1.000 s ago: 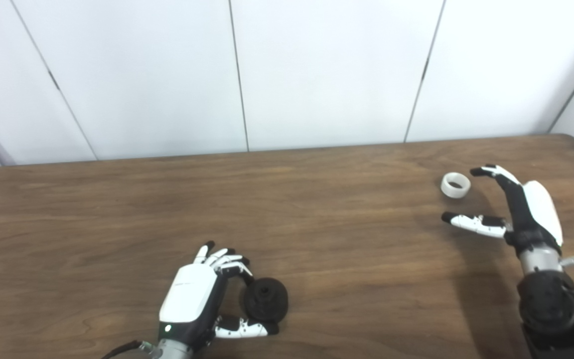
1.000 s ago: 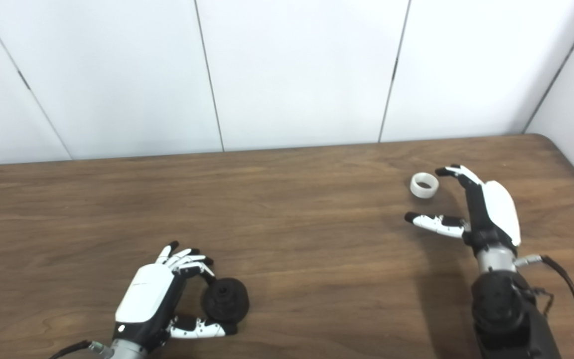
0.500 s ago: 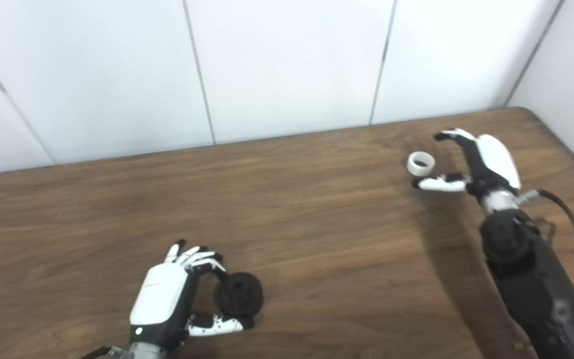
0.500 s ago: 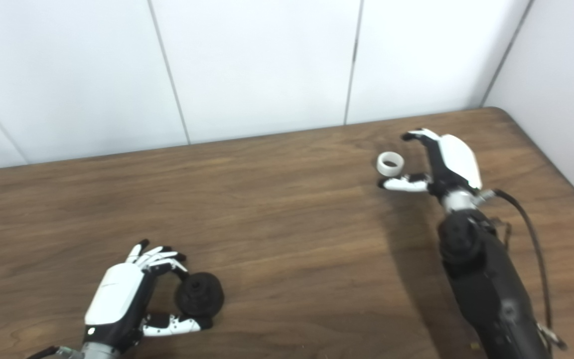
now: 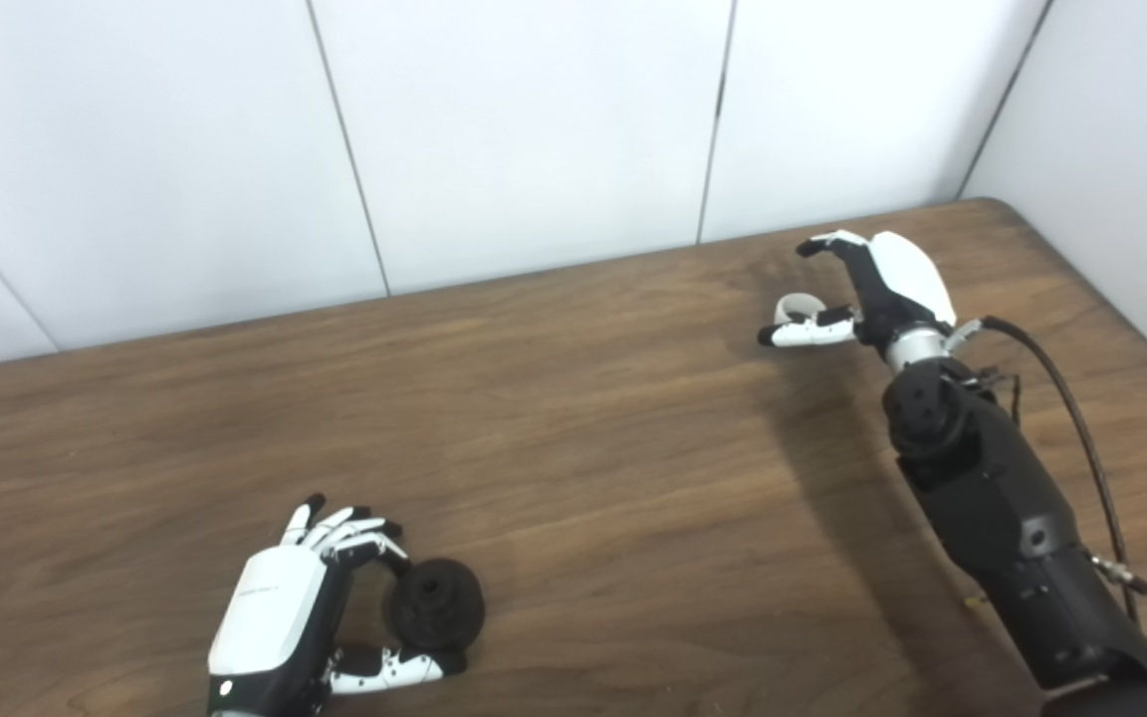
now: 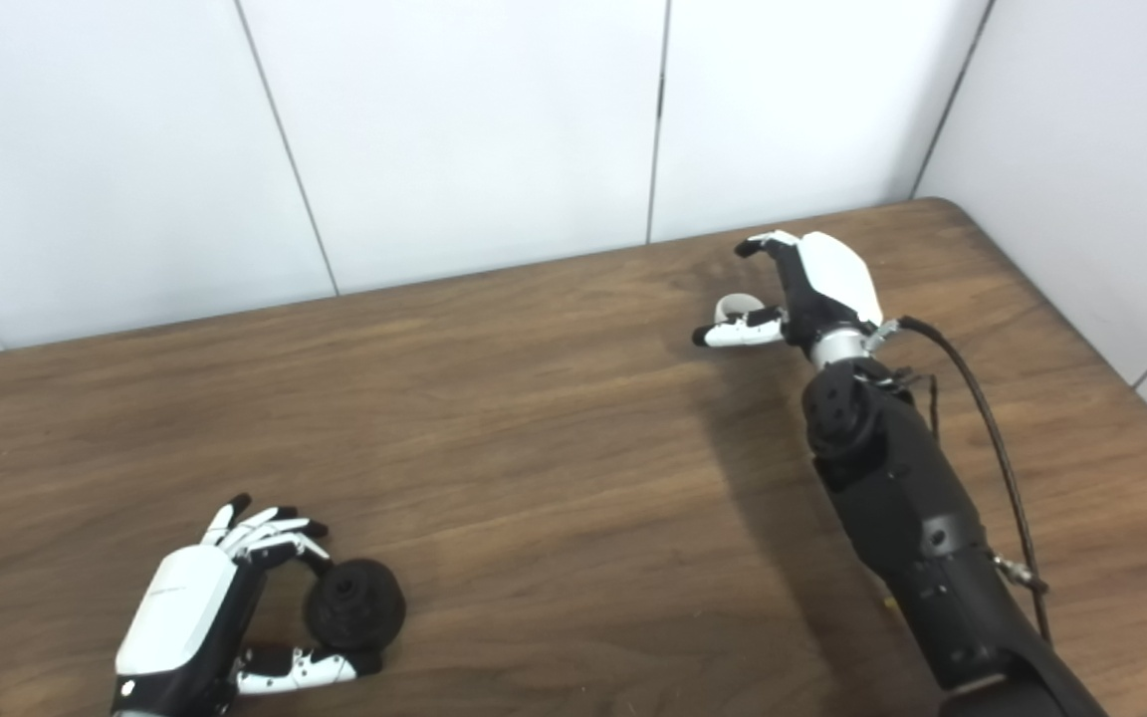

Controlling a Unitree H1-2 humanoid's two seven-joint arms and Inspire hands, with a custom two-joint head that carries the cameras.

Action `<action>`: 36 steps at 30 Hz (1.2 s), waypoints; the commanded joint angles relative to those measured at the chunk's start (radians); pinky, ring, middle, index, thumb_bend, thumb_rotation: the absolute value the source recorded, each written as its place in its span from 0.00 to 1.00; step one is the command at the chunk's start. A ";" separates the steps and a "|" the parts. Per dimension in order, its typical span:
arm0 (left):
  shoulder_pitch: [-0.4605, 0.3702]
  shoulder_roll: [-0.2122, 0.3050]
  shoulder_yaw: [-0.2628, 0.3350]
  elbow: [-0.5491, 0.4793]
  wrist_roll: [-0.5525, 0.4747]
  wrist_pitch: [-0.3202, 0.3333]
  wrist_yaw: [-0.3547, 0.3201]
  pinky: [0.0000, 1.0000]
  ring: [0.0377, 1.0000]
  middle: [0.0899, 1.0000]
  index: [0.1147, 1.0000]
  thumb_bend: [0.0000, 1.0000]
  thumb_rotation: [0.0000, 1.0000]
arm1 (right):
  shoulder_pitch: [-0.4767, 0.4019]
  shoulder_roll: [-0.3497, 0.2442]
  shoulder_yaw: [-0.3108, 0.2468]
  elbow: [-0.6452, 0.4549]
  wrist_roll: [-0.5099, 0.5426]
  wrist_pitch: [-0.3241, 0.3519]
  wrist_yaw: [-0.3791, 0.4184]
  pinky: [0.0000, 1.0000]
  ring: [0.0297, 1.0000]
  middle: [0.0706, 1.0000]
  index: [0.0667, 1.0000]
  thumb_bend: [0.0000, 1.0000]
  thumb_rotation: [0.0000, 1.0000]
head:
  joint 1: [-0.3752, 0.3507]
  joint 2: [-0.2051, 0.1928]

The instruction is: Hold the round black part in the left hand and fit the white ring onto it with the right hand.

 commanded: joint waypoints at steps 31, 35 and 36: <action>0.009 0.022 0.045 -0.027 -0.015 0.000 -0.033 1.00 0.86 0.73 0.42 0.52 0.05 | -0.109 -0.076 0.041 0.127 -0.016 0.054 0.005 0.96 0.93 0.89 0.72 0.79 0.25 | -0.024 0.006; 0.010 0.019 0.046 -0.029 -0.017 0.001 -0.034 1.00 0.86 0.73 0.42 0.52 0.05 | -0.107 -0.078 0.043 0.129 -0.013 0.050 0.005 0.95 0.93 0.88 0.72 0.80 0.26 | -0.024 0.006; 0.009 0.019 0.046 -0.027 -0.016 0.000 -0.032 1.00 0.85 0.73 0.42 0.52 0.05 | -0.107 -0.077 0.044 0.131 -0.012 0.047 0.003 0.95 0.93 0.88 0.71 0.80 0.26 | -0.024 0.002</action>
